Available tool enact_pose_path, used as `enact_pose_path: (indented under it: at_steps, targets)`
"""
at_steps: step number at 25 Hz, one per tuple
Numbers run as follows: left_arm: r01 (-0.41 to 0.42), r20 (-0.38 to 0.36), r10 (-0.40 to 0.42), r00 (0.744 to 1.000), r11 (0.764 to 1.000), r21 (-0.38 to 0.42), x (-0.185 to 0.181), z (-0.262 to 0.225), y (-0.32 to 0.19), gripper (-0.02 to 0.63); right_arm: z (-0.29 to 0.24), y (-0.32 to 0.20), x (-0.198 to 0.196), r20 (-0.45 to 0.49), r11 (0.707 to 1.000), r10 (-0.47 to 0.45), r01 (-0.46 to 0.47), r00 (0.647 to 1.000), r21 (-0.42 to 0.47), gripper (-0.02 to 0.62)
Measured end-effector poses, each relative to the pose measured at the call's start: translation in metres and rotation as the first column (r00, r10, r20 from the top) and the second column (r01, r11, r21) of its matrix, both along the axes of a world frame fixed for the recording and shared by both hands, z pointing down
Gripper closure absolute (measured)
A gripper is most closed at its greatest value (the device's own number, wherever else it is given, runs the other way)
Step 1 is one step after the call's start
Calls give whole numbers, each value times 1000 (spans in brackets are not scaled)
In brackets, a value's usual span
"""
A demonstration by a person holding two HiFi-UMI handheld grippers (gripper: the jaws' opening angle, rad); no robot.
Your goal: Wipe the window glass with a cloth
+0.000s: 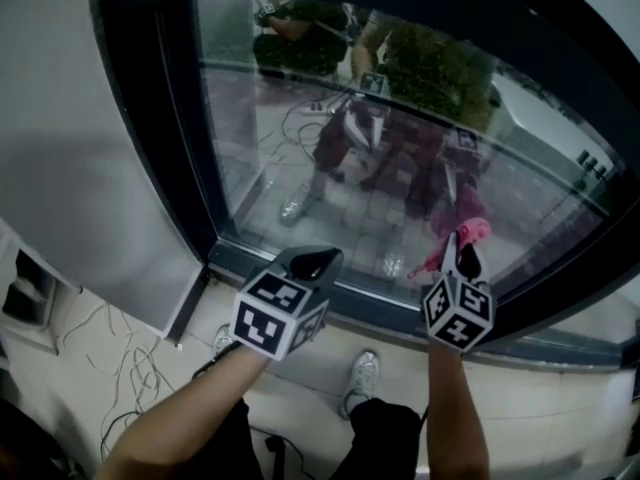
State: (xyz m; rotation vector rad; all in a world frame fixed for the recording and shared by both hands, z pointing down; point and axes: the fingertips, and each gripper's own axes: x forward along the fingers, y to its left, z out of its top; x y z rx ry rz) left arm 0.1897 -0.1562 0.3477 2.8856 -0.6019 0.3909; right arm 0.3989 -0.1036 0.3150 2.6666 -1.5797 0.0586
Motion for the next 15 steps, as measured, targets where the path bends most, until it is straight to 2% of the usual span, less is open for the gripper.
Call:
enact_pose_path:
  at_steps: [15]
  targets:
    - [117,0,-117,993,993,-20,-76,5,-39,600,2,-67,-80,7,993,-113,113,994,-25,529]
